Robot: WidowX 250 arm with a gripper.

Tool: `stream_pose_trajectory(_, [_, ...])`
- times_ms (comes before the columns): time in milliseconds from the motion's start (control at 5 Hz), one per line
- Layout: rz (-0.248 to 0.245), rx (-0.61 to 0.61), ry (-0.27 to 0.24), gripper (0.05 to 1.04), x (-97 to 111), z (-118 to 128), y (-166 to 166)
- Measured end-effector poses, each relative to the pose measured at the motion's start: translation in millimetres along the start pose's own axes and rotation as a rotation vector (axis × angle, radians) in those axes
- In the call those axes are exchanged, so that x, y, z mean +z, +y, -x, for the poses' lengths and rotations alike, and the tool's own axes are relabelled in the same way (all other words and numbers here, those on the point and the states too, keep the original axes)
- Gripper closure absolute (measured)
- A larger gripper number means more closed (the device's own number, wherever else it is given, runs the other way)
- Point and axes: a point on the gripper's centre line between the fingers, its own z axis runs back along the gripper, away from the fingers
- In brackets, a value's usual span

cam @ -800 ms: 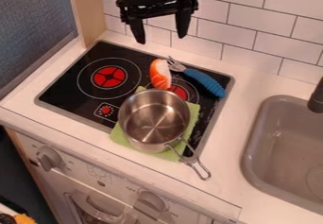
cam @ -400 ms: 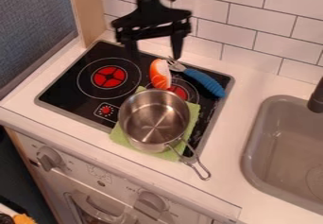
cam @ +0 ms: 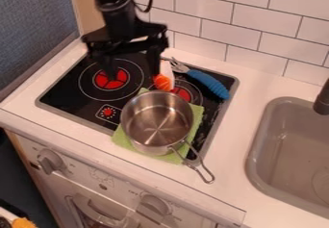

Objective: Put the silver pot on the left burner

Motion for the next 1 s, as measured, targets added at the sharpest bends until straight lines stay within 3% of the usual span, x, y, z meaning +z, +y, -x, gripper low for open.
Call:
stream_pose_trajectory(200, [-0.015, -0.025, 0.037, 0.083, -10, 16, 11])
stream_pose_trajectory(400, [-0.054, -0.039, 0.043, 0.083, -20, 21, 14])
stream_pose_trajectory(600, [-0.125, -0.071, 0.047, 0.083, -34, 22, 14])
stream_pose_trajectory(800, [-0.145, -0.079, 0.063, 0.083, -48, 23, 14])
stream_pose_trajectory(1000, [-0.14, -0.091, 0.065, 0.158, -56, 24, 7])
